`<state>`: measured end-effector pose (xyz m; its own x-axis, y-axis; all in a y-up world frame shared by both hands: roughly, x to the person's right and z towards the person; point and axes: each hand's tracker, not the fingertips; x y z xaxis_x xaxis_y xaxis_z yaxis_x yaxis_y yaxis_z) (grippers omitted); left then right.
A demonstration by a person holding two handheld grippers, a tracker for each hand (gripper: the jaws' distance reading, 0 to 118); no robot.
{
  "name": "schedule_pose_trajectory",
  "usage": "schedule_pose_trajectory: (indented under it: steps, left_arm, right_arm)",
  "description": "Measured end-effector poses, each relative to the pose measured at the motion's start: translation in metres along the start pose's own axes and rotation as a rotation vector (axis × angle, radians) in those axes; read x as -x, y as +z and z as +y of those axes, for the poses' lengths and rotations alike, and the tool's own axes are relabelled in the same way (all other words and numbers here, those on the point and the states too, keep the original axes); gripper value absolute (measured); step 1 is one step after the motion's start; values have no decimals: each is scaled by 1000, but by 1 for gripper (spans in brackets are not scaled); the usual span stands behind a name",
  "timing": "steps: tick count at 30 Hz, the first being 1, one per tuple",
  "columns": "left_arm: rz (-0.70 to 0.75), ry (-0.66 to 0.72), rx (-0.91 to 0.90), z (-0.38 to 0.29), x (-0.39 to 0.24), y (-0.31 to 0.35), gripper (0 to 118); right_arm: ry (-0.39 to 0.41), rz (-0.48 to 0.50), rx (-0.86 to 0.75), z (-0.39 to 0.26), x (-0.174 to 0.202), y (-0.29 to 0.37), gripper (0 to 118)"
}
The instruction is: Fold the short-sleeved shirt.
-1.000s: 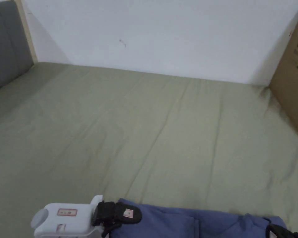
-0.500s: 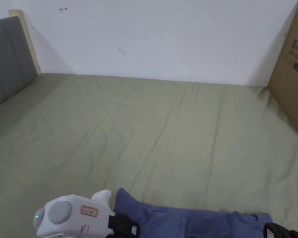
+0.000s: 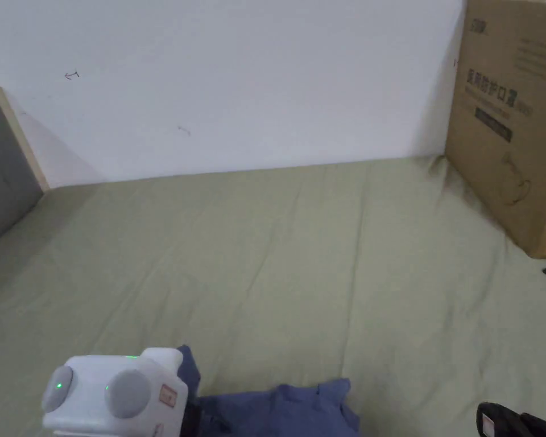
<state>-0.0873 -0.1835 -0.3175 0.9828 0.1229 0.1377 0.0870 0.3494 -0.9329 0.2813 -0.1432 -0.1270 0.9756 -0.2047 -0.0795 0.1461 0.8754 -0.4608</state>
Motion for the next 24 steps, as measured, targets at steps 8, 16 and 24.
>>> schedule_pose_trajectory:
  steps: [8, 16, 24]
  left_arm:
    - [-403, 139, 160, 20, -93, -66, 67]
    - [-444, 207, 107, 15, -67, -37, 118]
    - [-244, 71, -105, -15, -39, 7, 1]
  right_arm:
    - [-40, -70, -2, 1, -28, 14, 2]
    - [-66, -79, 15, -4, -32, 10, 2]
    - [-57, -46, 12, -4, -23, 3, 2]
